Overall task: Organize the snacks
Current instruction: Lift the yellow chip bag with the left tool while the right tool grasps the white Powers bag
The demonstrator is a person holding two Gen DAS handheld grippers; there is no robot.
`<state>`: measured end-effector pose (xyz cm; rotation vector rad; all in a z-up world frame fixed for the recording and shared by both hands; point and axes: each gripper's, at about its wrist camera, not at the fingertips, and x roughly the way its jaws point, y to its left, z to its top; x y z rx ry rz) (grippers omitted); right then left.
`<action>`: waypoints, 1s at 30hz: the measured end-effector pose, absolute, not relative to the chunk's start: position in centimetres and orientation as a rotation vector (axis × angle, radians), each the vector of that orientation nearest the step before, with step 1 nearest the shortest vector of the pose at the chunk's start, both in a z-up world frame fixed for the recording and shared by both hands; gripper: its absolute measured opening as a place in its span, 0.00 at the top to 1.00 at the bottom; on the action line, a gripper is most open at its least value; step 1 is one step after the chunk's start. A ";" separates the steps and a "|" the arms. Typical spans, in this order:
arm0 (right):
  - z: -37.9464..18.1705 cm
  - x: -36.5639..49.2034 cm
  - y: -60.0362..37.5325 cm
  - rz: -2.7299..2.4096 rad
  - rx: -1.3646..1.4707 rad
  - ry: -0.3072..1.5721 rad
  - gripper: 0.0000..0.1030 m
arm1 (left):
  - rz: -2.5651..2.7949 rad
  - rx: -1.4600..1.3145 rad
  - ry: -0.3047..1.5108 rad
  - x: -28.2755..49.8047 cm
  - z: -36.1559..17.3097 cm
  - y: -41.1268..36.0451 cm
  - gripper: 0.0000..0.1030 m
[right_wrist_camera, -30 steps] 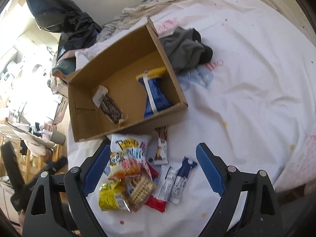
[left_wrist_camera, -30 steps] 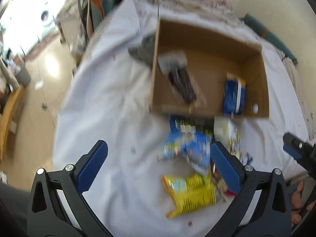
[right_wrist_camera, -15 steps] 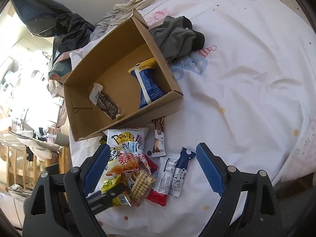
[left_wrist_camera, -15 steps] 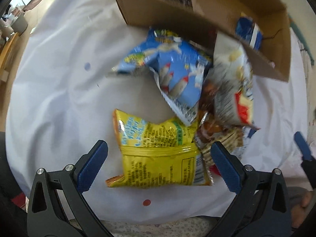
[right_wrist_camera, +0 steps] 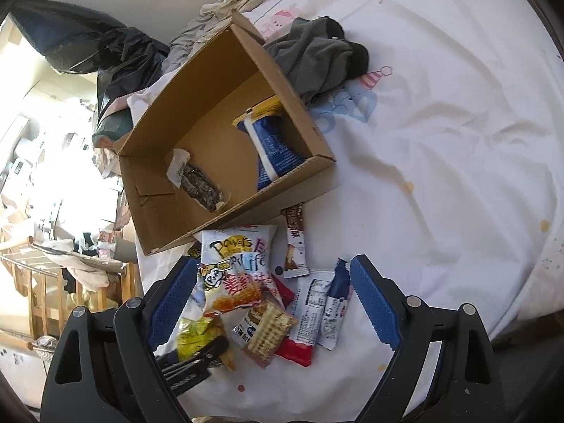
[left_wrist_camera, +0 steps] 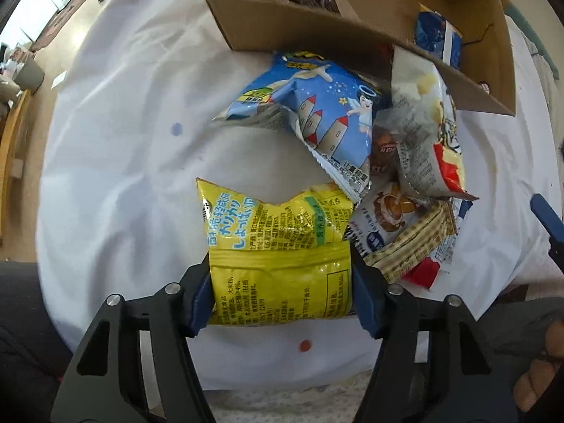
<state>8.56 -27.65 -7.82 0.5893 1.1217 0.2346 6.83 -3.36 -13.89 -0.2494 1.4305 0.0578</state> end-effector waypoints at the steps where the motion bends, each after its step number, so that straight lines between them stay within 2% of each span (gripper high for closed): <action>1: -7.9 8.6 -27.5 0.240 0.588 1.125 0.12 | 0.048 -0.228 1.428 7.0 -13.3 -3.3 0.40; 13: -9.8 10.1 -23.9 0.346 0.566 1.214 0.12 | 0.012 -0.120 1.305 6.1 -8.4 0.9 0.41; 30: -14.3 13.8 -18.7 0.349 0.435 1.352 0.13 | 0.101 -0.250 1.262 8.0 -10.1 4.3 0.40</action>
